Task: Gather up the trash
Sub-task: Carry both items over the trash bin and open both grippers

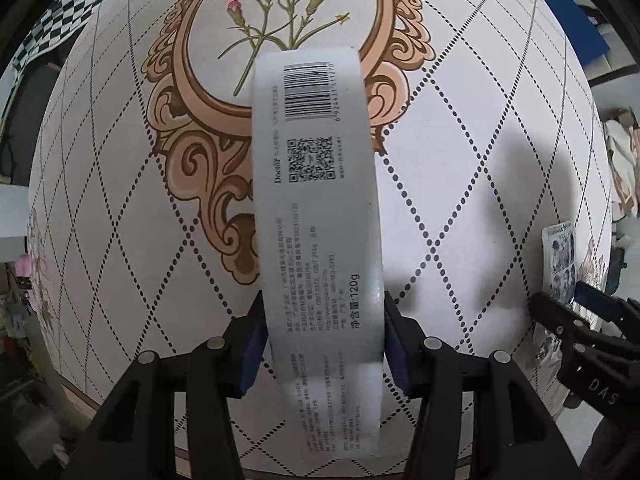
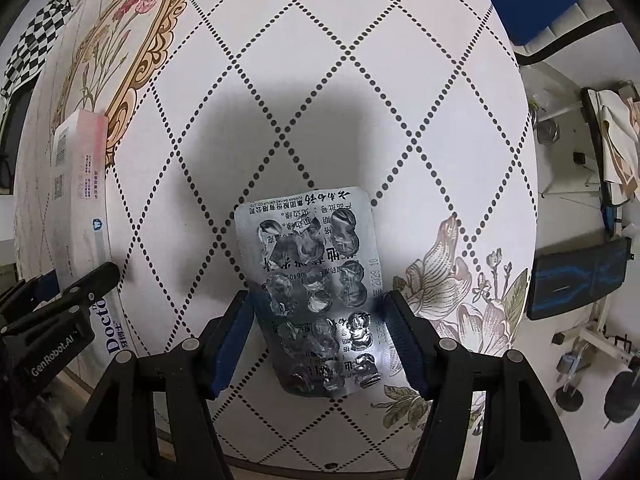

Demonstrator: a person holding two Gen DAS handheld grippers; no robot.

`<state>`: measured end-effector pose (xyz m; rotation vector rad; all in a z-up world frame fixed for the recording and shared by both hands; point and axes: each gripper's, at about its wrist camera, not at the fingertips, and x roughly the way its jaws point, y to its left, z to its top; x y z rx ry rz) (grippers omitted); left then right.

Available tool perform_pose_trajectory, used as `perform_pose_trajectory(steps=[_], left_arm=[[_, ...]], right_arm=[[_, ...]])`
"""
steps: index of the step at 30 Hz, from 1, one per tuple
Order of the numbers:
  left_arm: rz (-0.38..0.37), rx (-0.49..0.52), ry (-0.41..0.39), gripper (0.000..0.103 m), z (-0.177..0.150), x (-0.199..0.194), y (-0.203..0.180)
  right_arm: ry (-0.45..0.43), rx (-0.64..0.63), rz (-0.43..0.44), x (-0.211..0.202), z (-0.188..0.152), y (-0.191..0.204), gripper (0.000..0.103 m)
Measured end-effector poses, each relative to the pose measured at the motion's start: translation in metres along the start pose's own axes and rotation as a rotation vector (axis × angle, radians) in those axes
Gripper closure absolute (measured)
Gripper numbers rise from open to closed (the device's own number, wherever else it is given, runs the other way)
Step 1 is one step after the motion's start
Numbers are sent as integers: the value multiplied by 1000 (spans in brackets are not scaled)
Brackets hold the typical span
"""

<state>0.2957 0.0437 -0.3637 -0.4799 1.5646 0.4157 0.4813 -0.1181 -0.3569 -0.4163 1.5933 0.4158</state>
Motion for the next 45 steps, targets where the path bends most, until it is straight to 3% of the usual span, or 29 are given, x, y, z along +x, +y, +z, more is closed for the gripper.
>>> perform_pose_trajectory(steps=[6, 13, 14, 20, 26, 34, 36, 40, 45], left_arm=[[-48, -78, 9, 50, 18, -7, 13], [-3, -86, -37, 52, 36, -10, 21], [3, -85, -47, 60, 37, -11, 23], [44, -31, -105, 61, 39, -25, 15], [53, 25, -193, 61, 21, -69, 14], [19, 75, -316, 61, -33, -116, 33], [6, 89, -347, 61, -48, -126, 39], [-33, 125, -416, 61, -96, -146, 62], [-87, 157, -436, 61, -165, -159, 101]], right_arm=[[-1, -10, -11, 5, -6, 9, 33], [-45, -28, -55, 8, -21, 21, 33], [-51, -34, -67, 8, -25, 23, 35], [-89, -40, -60, 7, -41, 27, 37], [-146, 6, -10, -13, -61, 25, 37], [-284, 0, 19, -68, -126, 45, 37], [-317, 8, 34, -95, -128, 55, 37], [-380, 36, 60, -119, -154, 75, 37], [-425, 113, 90, -136, -249, 105, 37]])
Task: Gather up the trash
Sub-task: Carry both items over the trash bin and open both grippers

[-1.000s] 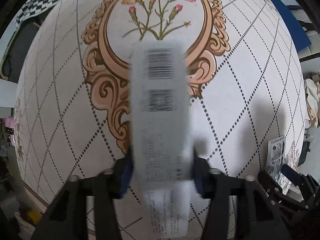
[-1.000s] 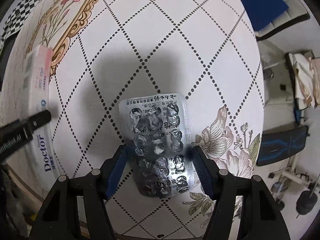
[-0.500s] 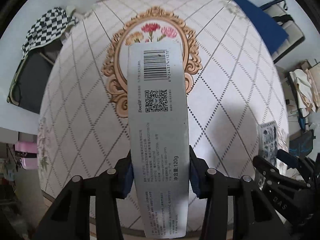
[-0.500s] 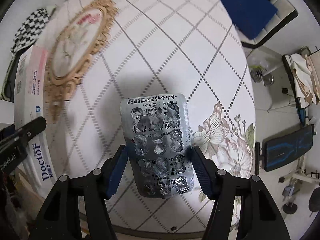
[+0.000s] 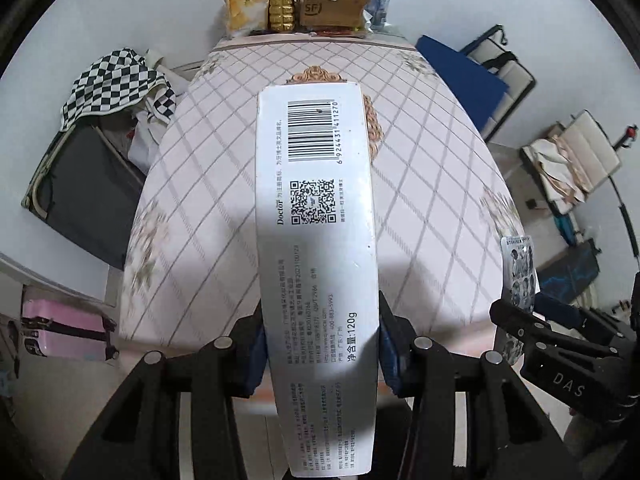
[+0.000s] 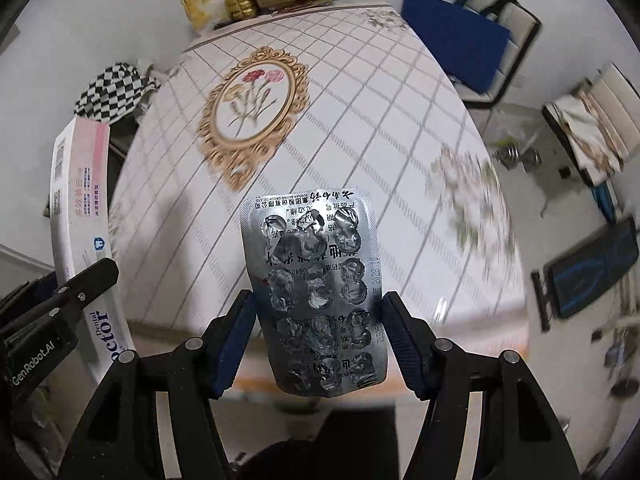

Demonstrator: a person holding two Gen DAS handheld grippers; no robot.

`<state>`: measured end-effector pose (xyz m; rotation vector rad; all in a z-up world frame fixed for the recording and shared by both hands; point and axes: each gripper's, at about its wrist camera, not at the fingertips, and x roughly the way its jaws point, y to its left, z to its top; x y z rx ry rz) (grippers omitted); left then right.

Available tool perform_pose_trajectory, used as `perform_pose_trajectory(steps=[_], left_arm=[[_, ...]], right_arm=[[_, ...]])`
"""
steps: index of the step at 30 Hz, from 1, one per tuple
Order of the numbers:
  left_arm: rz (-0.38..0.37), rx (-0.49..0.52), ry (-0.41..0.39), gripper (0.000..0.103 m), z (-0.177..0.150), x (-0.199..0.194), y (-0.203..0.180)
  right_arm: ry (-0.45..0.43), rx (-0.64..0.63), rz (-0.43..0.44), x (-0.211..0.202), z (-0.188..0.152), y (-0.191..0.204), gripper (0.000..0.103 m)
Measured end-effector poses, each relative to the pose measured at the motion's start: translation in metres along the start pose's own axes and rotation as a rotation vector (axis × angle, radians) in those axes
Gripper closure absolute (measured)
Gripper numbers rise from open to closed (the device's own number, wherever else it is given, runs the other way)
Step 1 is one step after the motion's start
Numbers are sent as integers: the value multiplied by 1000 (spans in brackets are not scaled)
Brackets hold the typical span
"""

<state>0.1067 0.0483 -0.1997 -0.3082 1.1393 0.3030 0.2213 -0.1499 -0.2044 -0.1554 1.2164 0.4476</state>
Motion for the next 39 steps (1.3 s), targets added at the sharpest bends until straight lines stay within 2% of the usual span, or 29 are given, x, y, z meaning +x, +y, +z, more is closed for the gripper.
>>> perform_pose_trajectory(steps=[3, 5, 8, 11, 15, 18, 21, 24, 27, 30, 31, 32, 34, 38, 39], left_arm=[[-20, -1, 37, 61, -38, -13, 15], [-45, -15, 102, 61, -72, -13, 26], [-69, -20, 192, 61, -112, 1, 34], [-77, -41, 296, 61, -156, 33, 40], [-119, -143, 439, 61, -212, 105, 41], [-123, -194, 502, 61, -239, 168, 37], [-143, -278, 559, 61, -263, 250, 38], [-155, -320, 585, 60, -276, 324, 40], [-202, -333, 608, 60, -284, 386, 40], [-222, -322, 614, 59, -291, 427, 40], [-228, -326, 619, 54, -293, 439, 41], [-239, -333, 621, 34, -292, 446, 42], [-253, -355, 607, 10, -293, 451, 47], [-235, -381, 571, 8, -304, 438, 67], [-210, -374, 554, 8, -306, 431, 71]], right_arm=[[12, 60, 26, -14, -49, 5, 37], [44, 90, 42, -16, -88, 8, 37], [114, 123, 57, -9, -136, 7, 37], [196, 140, 61, 12, -183, 2, 37], [315, 158, 64, 68, -237, -13, 37], [377, 176, 60, 127, -269, -30, 37], [420, 199, 63, 191, -292, -51, 37], [441, 200, 54, 253, -307, -66, 37], [465, 201, 50, 314, -318, -76, 37], [476, 204, 65, 366, -322, -80, 37], [475, 202, 70, 378, -324, -78, 36], [475, 199, 82, 391, -325, -76, 36], [484, 193, 103, 419, -329, -71, 36], [519, 222, 186, 460, -333, -64, 35], [522, 218, 210, 466, -333, -61, 26]])
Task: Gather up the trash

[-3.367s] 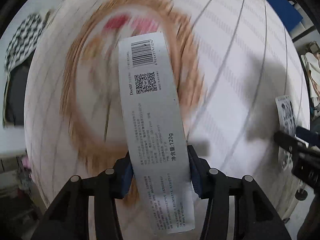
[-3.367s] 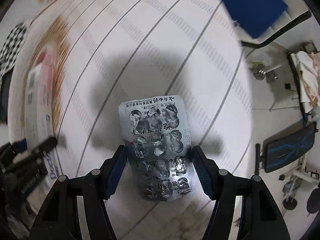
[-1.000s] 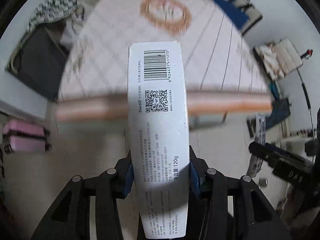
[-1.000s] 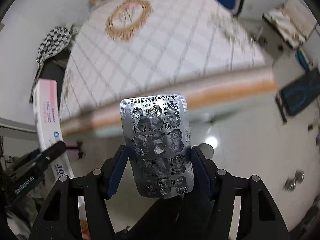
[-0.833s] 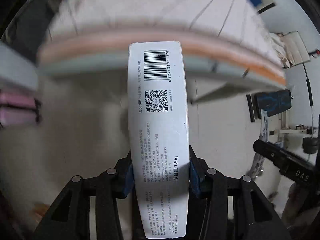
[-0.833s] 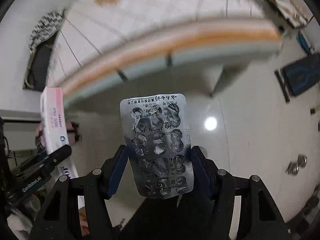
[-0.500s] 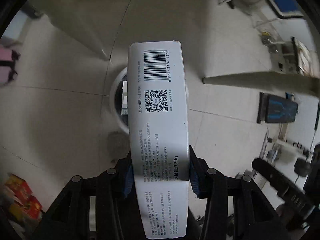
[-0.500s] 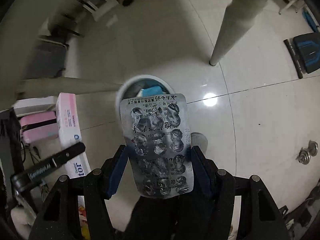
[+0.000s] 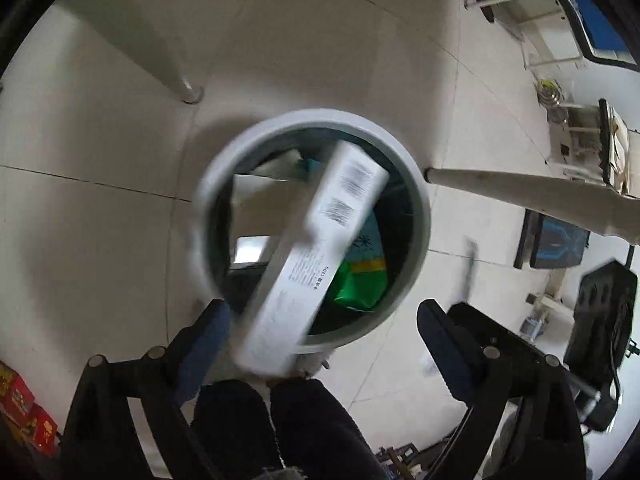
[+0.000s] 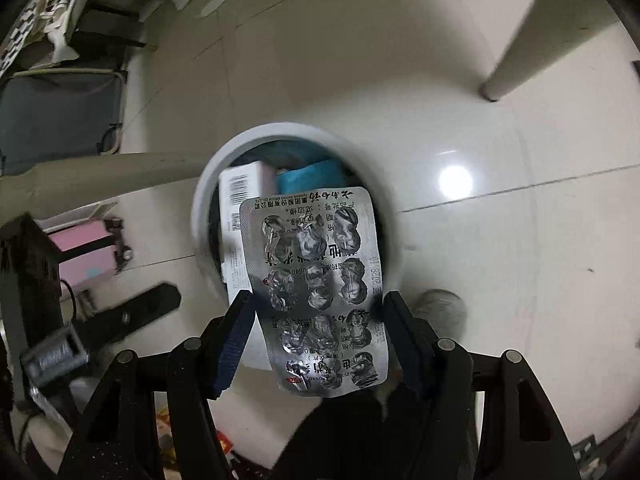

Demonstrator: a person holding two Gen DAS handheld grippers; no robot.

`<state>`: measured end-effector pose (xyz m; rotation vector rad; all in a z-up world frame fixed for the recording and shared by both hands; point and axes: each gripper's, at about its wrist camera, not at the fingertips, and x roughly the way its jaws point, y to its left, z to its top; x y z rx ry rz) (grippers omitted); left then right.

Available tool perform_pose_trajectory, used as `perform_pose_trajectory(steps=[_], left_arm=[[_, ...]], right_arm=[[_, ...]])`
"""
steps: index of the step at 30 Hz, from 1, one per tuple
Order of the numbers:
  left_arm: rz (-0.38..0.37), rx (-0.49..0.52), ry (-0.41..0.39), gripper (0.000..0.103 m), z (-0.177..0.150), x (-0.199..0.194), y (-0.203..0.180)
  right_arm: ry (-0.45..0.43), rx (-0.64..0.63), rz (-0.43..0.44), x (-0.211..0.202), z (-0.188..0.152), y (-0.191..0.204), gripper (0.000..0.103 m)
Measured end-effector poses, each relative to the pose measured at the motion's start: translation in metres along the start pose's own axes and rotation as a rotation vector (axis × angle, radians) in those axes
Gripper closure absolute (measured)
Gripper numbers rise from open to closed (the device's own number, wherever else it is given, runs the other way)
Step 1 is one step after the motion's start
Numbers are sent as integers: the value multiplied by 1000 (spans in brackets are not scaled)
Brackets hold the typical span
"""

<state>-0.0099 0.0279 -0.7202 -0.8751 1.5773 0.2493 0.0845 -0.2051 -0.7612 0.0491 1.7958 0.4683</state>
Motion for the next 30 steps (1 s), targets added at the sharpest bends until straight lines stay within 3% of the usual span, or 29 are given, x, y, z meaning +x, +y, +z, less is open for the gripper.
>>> perform_pose_trajectory(steps=[1, 2, 5, 8, 17, 24, 30], left_arm=[[35, 7, -26, 8, -4, -5, 0], [68, 15, -58, 8, -7, -9, 1], [213, 56, -164, 7, -23, -32, 2], [275, 77, -210, 7, -37, -52, -4], [292, 122, -237, 7, -94, -147, -38], [259, 154, -246, 7, -138, -236, -74], [204, 194, -275, 7, -184, -325, -109]], right_arm=[[5, -10, 12, 6, 1, 3, 18], [-2, -16, 15, 8, 1, 5, 2], [-21, -42, -9, 3, -2, 13, 0], [-51, -67, -66, -15, -10, 19, 0], [-148, -149, -248, -120, -65, 54, 0], [-208, -188, -271, -244, -122, 96, 0], [-240, -231, -235, -354, -175, 133, 0]])
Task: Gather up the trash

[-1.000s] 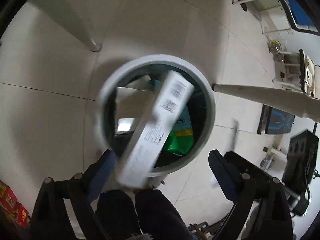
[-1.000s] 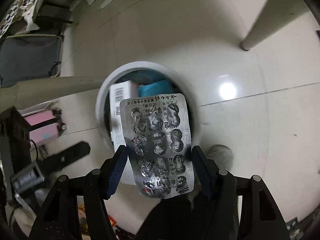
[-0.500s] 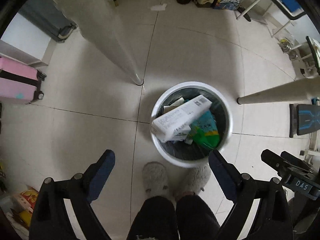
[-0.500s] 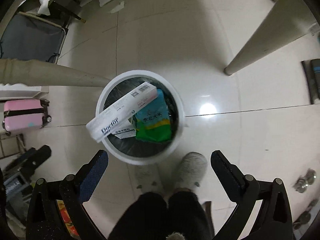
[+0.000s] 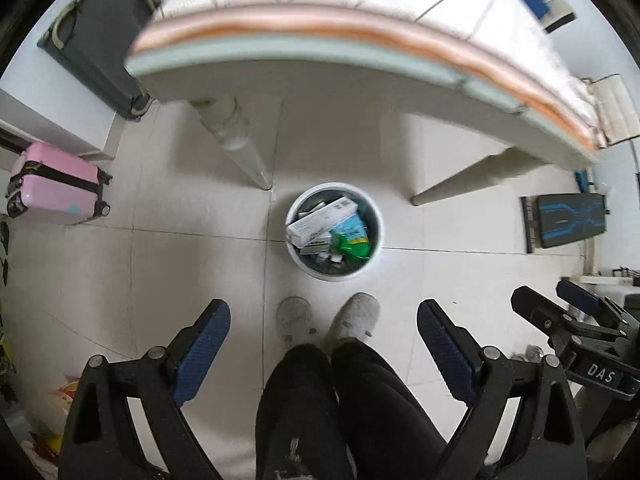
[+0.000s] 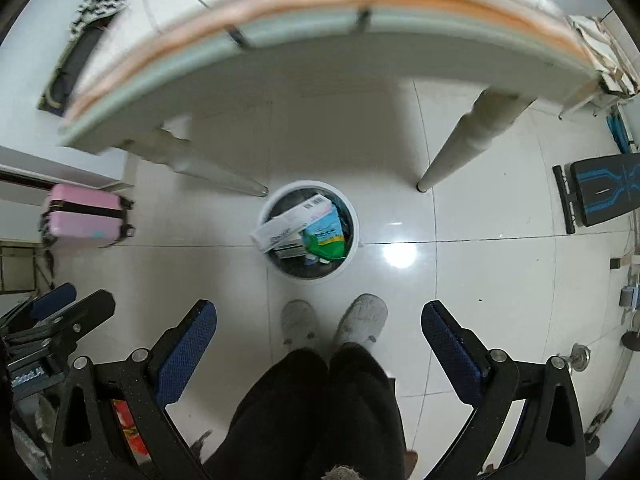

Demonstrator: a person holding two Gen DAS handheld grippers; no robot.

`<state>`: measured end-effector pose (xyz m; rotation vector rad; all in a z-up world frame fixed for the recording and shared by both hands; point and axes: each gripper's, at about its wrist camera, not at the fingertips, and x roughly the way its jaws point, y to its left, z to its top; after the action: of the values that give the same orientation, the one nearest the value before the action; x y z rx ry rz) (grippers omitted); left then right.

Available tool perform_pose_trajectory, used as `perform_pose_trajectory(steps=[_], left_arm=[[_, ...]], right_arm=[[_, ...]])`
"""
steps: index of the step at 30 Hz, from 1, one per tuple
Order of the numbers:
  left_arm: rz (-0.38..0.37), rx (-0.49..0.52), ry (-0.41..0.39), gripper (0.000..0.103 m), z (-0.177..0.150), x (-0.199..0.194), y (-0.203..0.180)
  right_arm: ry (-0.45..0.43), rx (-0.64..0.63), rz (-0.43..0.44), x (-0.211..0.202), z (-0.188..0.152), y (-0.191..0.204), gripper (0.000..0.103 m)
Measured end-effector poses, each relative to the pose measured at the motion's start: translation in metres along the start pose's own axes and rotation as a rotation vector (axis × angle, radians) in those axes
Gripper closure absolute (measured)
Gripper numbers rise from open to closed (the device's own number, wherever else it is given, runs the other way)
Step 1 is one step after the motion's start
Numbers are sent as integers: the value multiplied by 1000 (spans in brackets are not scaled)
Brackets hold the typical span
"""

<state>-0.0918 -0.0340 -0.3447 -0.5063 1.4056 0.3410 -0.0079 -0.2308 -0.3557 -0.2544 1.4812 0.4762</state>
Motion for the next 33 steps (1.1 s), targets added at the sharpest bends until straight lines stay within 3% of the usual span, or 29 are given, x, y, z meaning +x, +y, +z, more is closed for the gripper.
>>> perform_pose_trajectory(steps=[5, 10, 15, 23, 33], left_arm=[[-65, 16, -42, 7, -9, -71, -12], [-123, 57, -117, 7, -21, -142, -26], [-205, 75, -165, 7, -31, -187, -34], [-263, 96, -217, 7, -47, -238, -42], [-279, 100, -259, 7, -59, -266, -41]], right_arm=[[-55, -23, 43, -106, -17, 6, 0], [-103, -33, 83, -189, -33, 9, 0], [-127, -59, 140, -258, -50, 15, 0], [-152, -55, 224, -312, -71, 23, 0], [-167, -85, 252, -337, -79, 33, 0]])
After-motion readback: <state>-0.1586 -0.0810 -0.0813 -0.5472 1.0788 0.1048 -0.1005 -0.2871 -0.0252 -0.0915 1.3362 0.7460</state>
